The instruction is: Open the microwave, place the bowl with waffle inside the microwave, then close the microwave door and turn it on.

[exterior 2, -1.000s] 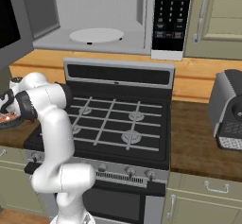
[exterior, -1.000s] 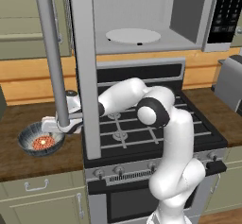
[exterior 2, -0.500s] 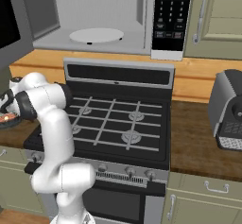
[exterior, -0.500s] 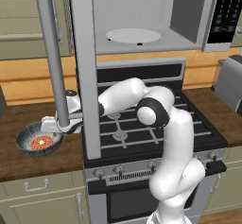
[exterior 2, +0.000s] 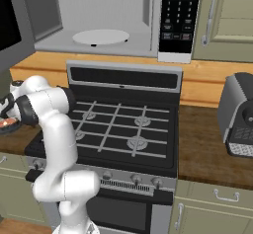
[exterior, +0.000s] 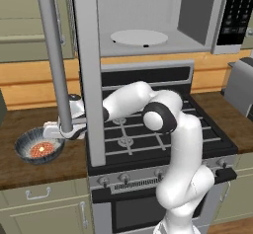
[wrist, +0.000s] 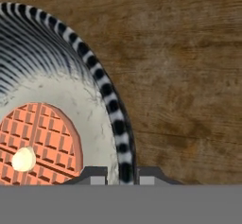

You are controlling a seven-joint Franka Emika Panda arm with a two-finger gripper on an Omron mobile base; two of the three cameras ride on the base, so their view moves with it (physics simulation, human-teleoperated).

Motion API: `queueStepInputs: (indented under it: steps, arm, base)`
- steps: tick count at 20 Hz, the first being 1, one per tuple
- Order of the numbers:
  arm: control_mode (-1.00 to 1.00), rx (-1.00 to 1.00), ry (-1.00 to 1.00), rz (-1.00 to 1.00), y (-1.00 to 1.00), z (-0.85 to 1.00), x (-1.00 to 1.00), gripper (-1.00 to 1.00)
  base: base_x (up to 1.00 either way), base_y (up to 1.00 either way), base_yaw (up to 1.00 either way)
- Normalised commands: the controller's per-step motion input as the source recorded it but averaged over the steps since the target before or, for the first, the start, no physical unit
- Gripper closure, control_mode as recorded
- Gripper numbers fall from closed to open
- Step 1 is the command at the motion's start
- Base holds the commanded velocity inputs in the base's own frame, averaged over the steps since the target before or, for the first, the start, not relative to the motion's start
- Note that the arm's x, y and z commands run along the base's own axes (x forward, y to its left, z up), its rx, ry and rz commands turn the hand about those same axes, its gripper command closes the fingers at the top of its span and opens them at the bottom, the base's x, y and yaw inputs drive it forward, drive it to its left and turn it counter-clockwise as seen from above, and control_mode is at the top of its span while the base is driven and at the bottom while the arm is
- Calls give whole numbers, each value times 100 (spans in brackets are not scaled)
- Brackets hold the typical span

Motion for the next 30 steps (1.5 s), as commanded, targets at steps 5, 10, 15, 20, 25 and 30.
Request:
queueStepInputs:
  steps: [5, 10, 15, 20, 25, 30]
  arm:
    - [-100, 1, -3, -12, -41, 21, -31, 100]
    - [-100, 5, -3, -24, -72, 41, -26, 100]
    - [-100, 5, 0, -22, -77, 30, -26, 100]
    - [-100, 8, 0, -22, -71, 61, -32, 100]
    - [-100, 4, 0, -18, -82, 53, -31, 100]
    - [-100, 0, 0, -20, -85, 45, -32, 100]
  base:
    - [0, 0, 0]
    - [0, 0, 0]
    - [0, 0, 0]
    - [0, 0, 0]
    - [0, 0, 0]
    - [0, 0, 0]
